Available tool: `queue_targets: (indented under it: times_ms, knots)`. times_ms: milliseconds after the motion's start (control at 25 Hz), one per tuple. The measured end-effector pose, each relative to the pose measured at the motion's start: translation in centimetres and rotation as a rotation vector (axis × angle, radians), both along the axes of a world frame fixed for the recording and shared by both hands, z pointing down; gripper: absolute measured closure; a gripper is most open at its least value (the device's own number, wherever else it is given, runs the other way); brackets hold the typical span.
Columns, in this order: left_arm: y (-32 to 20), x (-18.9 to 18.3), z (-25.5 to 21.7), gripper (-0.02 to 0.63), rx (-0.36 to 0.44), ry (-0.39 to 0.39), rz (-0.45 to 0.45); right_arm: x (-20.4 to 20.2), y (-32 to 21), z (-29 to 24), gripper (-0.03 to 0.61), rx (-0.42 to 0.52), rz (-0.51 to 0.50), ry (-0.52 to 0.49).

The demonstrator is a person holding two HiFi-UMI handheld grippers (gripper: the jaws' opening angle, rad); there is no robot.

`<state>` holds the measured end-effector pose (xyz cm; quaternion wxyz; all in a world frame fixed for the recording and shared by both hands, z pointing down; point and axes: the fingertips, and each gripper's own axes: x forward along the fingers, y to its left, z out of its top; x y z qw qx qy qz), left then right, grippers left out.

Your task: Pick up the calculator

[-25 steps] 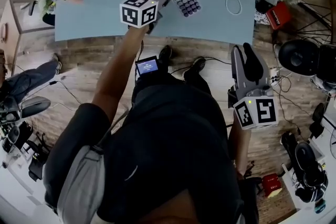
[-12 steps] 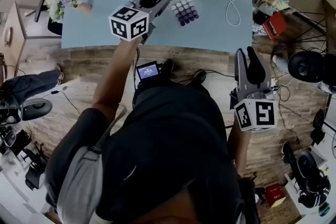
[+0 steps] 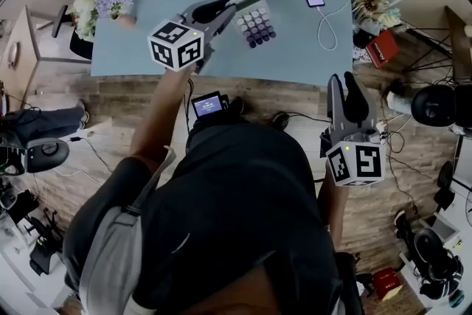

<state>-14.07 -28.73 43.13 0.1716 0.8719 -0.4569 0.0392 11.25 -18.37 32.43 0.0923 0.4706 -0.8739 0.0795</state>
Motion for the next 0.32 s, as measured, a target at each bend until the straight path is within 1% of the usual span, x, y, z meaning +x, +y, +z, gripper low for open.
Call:
queue_targets:
  times_ms: [320]
  knots:
    - [0.5,-1.1,-1.0,0.468,0.011,0.003,0.015,-1.7,0.1,-0.4,0.48,0.003,0.001,0.003]
